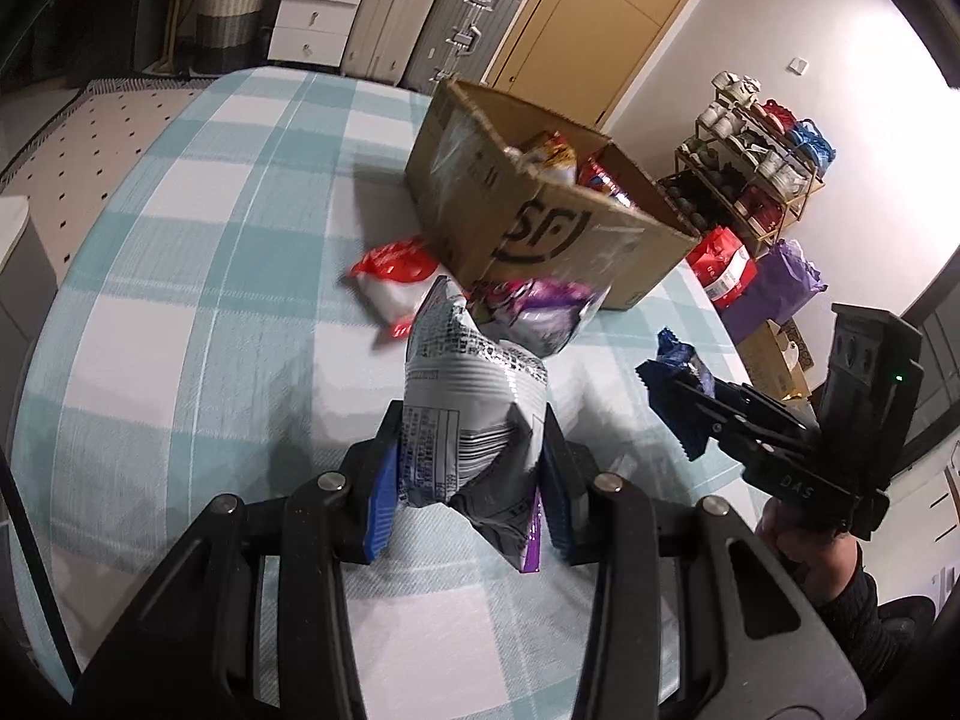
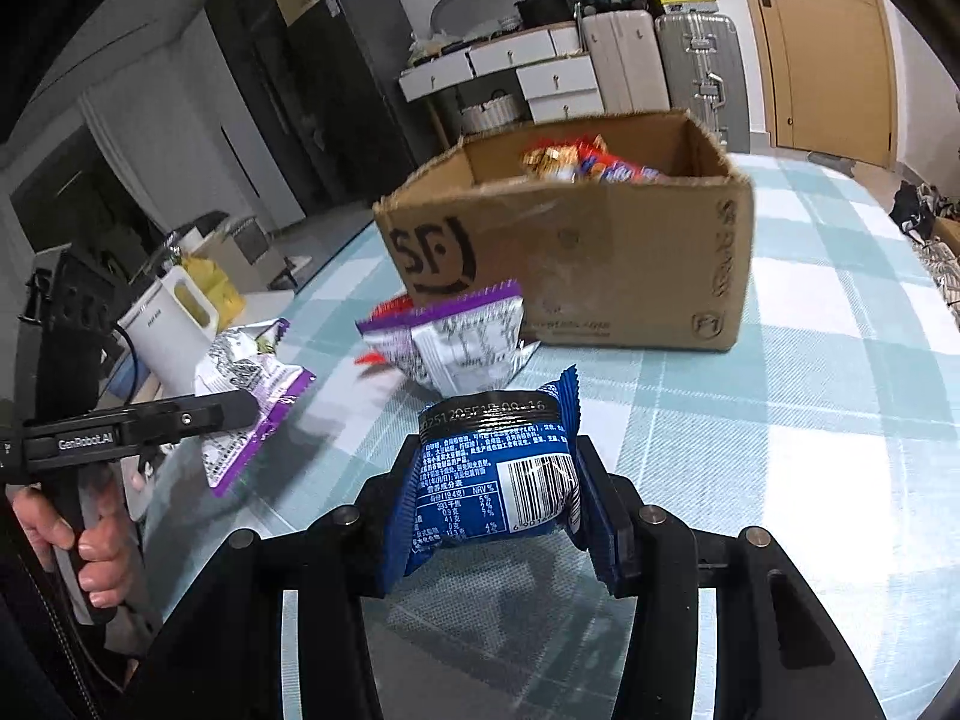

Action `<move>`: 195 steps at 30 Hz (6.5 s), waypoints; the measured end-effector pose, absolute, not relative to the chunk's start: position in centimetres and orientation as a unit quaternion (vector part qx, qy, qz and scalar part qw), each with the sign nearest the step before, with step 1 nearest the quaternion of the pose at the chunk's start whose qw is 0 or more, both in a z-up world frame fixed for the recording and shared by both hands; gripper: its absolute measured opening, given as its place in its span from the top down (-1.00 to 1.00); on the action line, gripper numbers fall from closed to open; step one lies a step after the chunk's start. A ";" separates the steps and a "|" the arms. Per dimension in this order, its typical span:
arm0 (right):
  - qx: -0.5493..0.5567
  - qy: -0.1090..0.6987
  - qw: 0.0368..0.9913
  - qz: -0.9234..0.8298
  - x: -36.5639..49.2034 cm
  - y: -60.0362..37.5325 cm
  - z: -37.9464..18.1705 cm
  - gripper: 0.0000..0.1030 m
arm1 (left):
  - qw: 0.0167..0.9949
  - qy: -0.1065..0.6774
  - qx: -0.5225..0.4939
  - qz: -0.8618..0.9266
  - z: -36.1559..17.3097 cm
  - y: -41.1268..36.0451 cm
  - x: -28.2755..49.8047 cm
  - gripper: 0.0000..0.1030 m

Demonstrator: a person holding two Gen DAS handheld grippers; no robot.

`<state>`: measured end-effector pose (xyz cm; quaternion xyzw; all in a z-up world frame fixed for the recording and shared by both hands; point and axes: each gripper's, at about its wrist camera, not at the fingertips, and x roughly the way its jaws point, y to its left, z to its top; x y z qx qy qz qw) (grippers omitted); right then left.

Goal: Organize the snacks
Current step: 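Carry the silver bag and blue pack over the box, then open both tools to drop the bags into the box and withdraw, then move the right tool to the purple-and-white bag and grasp it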

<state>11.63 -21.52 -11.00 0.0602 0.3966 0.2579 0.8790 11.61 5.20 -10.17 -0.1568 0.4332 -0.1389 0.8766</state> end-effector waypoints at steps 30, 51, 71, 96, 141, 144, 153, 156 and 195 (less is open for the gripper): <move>0.066 0.290 0.913 0.278 15.4 -24.1 1.0 0.07 | 0.903 0.386 -0.091 -0.167 -0.5 -0.4 20.5 0.29; 0.061 0.296 0.914 0.271 23.9 -23.8 3.3 0.07 | 0.900 0.396 -0.077 -0.165 0.9 -2.3 30.6 0.28; 0.051 0.339 0.905 0.252 29.7 -22.8 -0.7 -0.11 | 0.875 0.436 -0.069 -0.199 -2.4 -4.0 35.9 0.16; 0.053 0.308 0.916 0.253 26.1 -23.8 1.0 -0.58 | 0.902 0.402 -0.034 -0.151 0.5 -2.6 30.9 -0.35; 0.049 0.298 0.920 0.248 14.4 -21.4 0.8 -0.94 | 0.927 0.366 -0.043 -0.069 0.3 1.2 17.8 -0.97; 0.050 0.300 0.920 0.248 14.1 -21.3 0.4 -0.94 | 0.927 0.366 -0.049 -0.063 -0.1 1.5 17.3 -0.97; 0.053 0.315 0.913 0.252 13.5 -21.0 -1.7 -0.96 | 0.922 0.377 -0.068 -0.051 -2.4 2.5 16.4 -0.97; 0.057 0.325 0.910 0.253 13.5 -20.8 -2.7 -0.96 | 0.919 0.384 -0.075 -0.048 -3.3 2.9 16.4 -0.97; 0.080 0.421 0.857 0.285 22.2 -13.2 -13.7 -0.96 | 0.883 0.452 -0.122 -0.019 -12.7 7.1 18.5 -0.97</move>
